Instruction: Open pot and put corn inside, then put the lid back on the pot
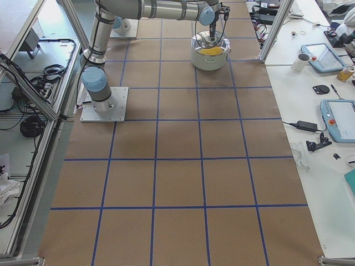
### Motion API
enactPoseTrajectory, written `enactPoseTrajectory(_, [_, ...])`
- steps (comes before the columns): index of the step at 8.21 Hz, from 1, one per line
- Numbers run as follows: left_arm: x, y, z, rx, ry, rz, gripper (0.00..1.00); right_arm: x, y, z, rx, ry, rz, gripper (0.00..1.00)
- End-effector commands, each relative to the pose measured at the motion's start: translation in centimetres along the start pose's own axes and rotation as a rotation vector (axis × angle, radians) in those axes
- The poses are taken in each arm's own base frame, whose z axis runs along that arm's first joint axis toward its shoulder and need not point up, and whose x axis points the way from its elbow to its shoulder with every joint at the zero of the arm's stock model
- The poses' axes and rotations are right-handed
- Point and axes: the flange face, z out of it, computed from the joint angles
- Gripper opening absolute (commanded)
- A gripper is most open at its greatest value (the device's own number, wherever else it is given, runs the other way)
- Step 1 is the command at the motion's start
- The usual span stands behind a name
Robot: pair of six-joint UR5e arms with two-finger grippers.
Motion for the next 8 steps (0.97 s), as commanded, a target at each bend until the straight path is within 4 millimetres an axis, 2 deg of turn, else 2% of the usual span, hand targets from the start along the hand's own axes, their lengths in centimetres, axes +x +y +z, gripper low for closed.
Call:
enactPoseTrajectory(1, [0.00, -0.13, 0.19, -0.002, 0.000, 0.000, 1.00, 0.01, 0.03, 0.03, -0.001, 0.001, -0.002, 0.00])
enactPoseTrajectory(3, [0.00, -0.13, 0.19, -0.002, 0.000, 0.000, 1.00, -0.01, 0.03, 0.14, -0.003, 0.000, -0.002, 0.00])
enactPoseTrajectory(4, [0.00, -0.11, 0.20, -0.004, 0.000, 0.000, 1.00, -0.01, 0.01, 0.24, -0.003, 0.002, 0.000, 0.27])
enactPoseTrajectory(5, [0.00, -0.13, 0.19, -0.002, 0.000, 0.000, 1.00, -0.02, -0.02, 0.21, 0.000, 0.000, 0.000, 0.67])
enactPoseTrajectory(8, [0.00, -0.18, 0.27, -0.004, 0.000, 0.000, 1.00, -0.10, -0.12, 0.20, 0.008, -0.007, -0.001, 1.00])
